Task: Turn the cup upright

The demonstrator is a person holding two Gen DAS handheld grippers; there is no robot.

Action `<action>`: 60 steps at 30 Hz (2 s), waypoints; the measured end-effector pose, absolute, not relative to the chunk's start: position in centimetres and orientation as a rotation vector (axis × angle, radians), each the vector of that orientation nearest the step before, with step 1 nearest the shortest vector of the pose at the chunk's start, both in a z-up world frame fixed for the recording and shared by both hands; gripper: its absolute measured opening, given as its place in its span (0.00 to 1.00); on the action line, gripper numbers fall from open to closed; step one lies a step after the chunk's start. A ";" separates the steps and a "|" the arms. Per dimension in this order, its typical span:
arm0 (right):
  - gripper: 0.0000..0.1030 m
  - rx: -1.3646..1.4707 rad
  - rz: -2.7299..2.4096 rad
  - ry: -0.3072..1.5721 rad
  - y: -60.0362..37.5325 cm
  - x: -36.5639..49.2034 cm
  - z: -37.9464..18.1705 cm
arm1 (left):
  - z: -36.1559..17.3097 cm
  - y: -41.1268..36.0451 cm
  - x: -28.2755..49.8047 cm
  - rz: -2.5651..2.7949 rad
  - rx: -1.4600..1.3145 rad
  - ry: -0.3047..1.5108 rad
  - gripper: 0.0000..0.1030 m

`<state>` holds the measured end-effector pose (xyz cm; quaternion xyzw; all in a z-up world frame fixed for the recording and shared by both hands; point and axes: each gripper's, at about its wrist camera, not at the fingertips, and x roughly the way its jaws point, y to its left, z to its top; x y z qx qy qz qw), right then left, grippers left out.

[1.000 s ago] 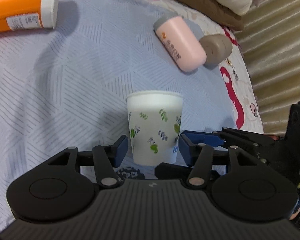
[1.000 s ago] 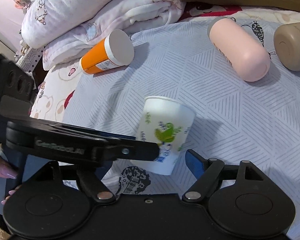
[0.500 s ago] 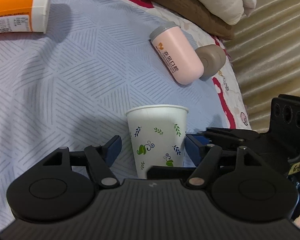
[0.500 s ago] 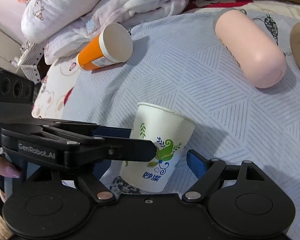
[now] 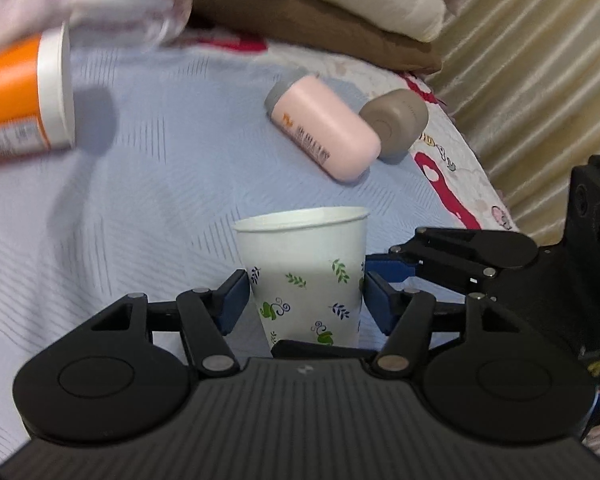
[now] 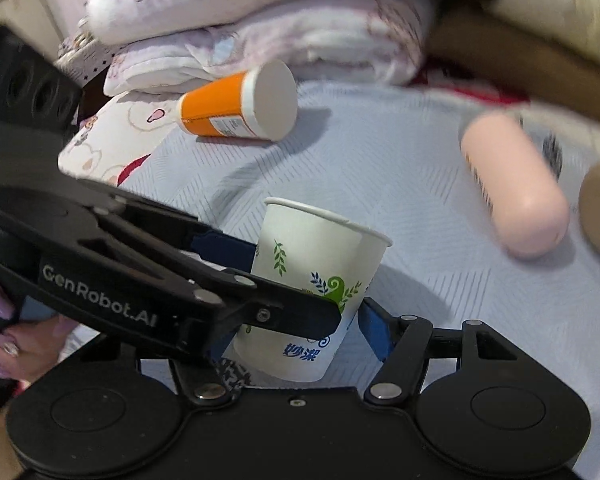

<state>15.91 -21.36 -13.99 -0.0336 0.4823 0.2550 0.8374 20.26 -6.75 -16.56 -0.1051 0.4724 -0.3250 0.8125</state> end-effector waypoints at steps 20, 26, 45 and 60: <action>0.68 -0.480 0.484 0.530 -19.0 14.8 -17.2 | -16.4 -7.8 18.2 -0.627 -0.023 0.721 0.59; 0.67 -0.431 0.489 0.585 -19.6 15.3 -17.4 | -16.7 -8.0 17.9 -0.648 -0.009 0.718 0.59; 0.74 -0.319 0.412 0.716 -20.5 13.6 -17.0 | -16.1 -9.5 17.8 -0.555 0.117 0.955 0.66; 0.74 -0.126 0.354 0.780 -24.2 7.6 -10.0 | -7.8 -5.9 13.0 -0.318 0.031 1.007 0.95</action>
